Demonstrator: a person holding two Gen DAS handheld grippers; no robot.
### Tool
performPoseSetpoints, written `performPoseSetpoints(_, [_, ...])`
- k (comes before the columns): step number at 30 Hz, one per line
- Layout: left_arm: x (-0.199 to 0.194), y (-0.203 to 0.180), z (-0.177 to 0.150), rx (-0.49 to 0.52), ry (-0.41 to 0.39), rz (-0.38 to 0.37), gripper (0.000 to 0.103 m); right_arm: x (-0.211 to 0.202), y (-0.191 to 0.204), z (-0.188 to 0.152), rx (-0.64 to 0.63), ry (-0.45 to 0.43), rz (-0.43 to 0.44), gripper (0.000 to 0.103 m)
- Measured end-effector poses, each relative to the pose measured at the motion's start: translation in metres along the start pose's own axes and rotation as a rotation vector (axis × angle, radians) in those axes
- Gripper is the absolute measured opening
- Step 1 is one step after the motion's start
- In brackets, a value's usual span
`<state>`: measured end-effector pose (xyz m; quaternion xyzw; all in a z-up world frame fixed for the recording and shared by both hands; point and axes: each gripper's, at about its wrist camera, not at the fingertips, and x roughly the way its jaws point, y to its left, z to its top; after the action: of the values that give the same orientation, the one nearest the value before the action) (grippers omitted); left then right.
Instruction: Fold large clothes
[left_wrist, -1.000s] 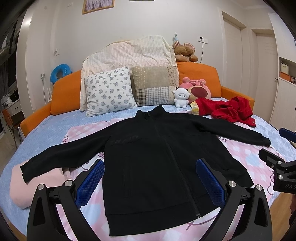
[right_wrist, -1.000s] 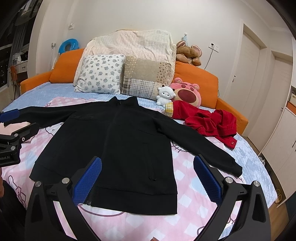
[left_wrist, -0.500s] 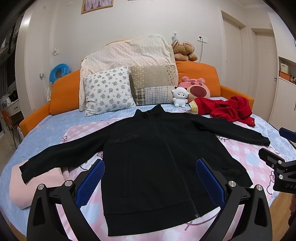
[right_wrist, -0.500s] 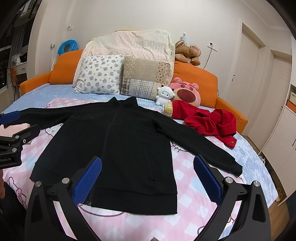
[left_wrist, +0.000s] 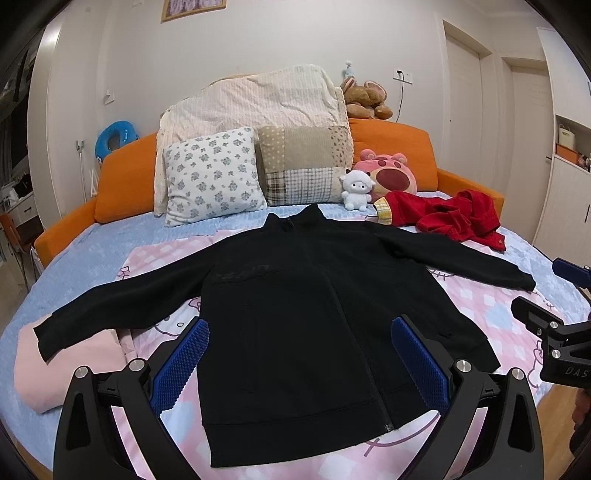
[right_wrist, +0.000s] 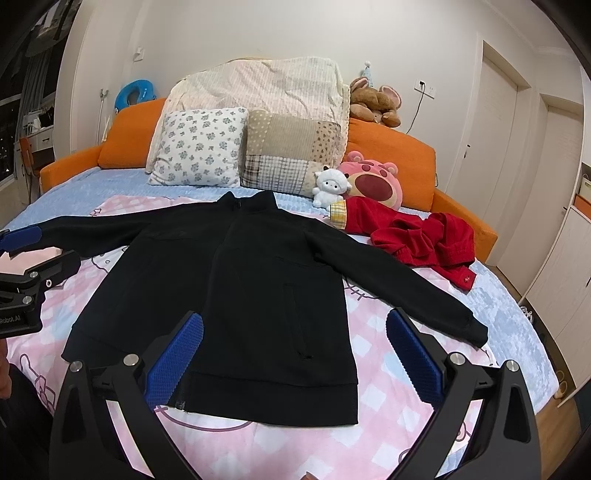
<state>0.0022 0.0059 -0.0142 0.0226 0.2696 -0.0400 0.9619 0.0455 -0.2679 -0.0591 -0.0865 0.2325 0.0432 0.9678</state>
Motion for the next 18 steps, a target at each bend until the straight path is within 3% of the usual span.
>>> performPoseSetpoints(9, [0.008,-0.002,0.004,0.029,0.007,-0.032,0.1,0.006,0.0,-0.002,0.011,0.013,-0.001,0.098])
performPoseSetpoints(18, [0.059,-0.032,0.042,0.081,0.035,-0.072,0.1,0.031,-0.041,-0.008,0.035,0.01,-0.026,0.098])
